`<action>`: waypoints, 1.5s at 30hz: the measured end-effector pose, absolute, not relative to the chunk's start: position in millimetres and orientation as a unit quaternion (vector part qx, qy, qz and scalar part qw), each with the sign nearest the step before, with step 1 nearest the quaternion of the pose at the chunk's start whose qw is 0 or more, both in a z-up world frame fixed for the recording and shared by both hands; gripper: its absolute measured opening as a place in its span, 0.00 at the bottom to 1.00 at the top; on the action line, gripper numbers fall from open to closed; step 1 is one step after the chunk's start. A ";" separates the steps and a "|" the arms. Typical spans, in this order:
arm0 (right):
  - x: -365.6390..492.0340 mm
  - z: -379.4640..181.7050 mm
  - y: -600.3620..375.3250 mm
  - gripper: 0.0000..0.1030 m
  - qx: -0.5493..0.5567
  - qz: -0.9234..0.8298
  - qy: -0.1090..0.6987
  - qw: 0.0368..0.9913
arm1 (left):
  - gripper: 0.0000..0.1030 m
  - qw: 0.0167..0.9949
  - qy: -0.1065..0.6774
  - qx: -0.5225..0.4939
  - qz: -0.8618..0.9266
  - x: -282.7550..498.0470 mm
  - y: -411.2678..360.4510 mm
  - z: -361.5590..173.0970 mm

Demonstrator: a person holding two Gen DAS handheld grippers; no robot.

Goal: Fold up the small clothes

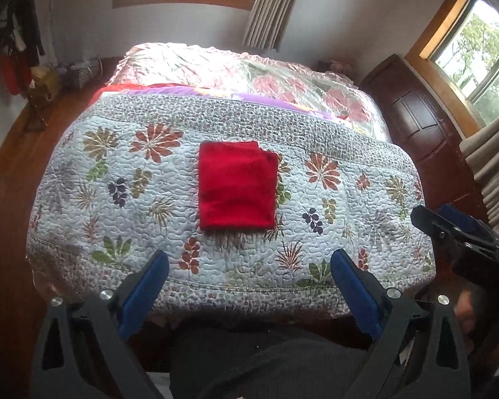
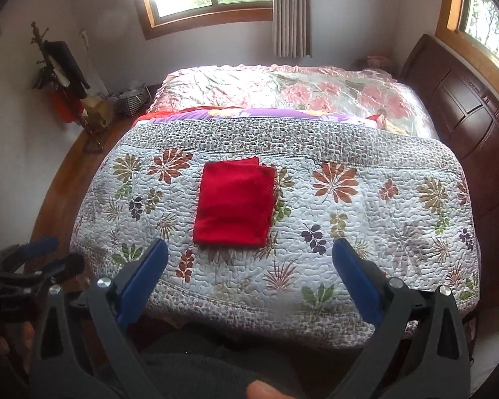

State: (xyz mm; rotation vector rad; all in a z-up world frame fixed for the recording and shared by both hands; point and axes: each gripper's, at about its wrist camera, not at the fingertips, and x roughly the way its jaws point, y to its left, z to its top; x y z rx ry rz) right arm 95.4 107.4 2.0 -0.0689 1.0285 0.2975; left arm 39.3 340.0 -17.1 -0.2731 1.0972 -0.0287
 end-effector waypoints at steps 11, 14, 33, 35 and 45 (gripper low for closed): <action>83.1 -4.6 148.1 0.97 -0.049 0.109 0.501 0.857 | 0.95 0.853 0.509 -0.117 -0.018 39.3 369.7 -9.3; 82.2 -8.1 159.2 0.97 -0.050 0.100 0.505 0.856 | 0.95 0.850 0.514 -0.113 -0.025 41.3 377.2 -12.3; 83.1 -10.5 182.7 0.95 -0.053 0.075 0.494 0.865 | 0.95 0.835 0.537 -0.101 -0.069 54.1 382.3 -36.3; 84.3 -9.2 181.6 0.95 -0.051 0.074 0.492 0.866 | 0.95 0.835 0.536 -0.101 -0.070 55.2 381.6 -36.5; 90.0 -11.2 180.4 0.95 -0.049 0.084 0.491 0.866 | 0.95 0.838 0.533 -0.098 -0.061 61.0 381.1 -33.8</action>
